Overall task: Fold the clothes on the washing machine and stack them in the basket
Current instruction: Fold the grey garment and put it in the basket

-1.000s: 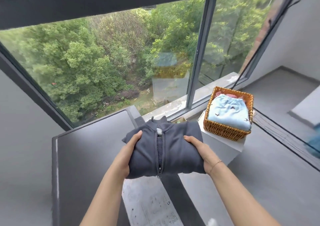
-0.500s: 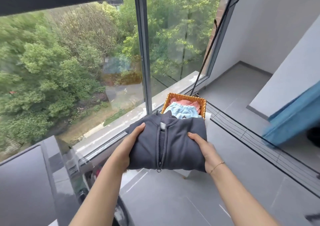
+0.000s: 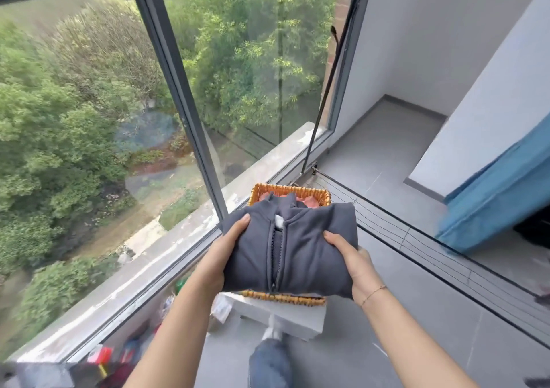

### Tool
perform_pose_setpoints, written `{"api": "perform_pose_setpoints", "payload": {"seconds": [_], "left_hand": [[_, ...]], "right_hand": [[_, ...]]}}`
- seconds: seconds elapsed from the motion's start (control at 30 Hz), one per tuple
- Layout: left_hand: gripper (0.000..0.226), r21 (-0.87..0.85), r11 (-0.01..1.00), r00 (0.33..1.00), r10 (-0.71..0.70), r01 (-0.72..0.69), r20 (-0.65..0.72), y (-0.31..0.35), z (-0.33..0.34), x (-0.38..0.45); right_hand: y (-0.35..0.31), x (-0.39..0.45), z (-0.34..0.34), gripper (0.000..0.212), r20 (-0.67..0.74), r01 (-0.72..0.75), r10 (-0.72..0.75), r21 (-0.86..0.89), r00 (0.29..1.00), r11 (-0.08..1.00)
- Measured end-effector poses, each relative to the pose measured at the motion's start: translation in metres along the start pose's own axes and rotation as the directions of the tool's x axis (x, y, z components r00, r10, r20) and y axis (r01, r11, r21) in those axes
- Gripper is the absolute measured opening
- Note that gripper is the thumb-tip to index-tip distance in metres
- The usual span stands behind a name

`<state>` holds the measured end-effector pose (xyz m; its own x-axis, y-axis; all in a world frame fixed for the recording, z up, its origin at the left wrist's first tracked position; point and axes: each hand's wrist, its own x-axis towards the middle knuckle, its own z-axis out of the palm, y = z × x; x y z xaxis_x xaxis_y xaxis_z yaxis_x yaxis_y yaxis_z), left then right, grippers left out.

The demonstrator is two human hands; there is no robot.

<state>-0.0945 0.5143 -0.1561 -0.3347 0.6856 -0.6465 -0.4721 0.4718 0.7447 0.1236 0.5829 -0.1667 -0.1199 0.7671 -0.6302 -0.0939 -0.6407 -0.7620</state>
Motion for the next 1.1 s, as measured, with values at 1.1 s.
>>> {"api": "perform_pose_setpoints", "payload": {"seconds": [1.1], "left_hand": [[0.041, 0.801, 0.597, 0.826, 0.47, -0.038, -0.311, -0.005, 0.069, 0.378]], "right_hand": [[0.028, 0.365, 0.059, 0.064, -0.315, 0.029, -0.199, -0.472, 0.928, 0.881]]}}
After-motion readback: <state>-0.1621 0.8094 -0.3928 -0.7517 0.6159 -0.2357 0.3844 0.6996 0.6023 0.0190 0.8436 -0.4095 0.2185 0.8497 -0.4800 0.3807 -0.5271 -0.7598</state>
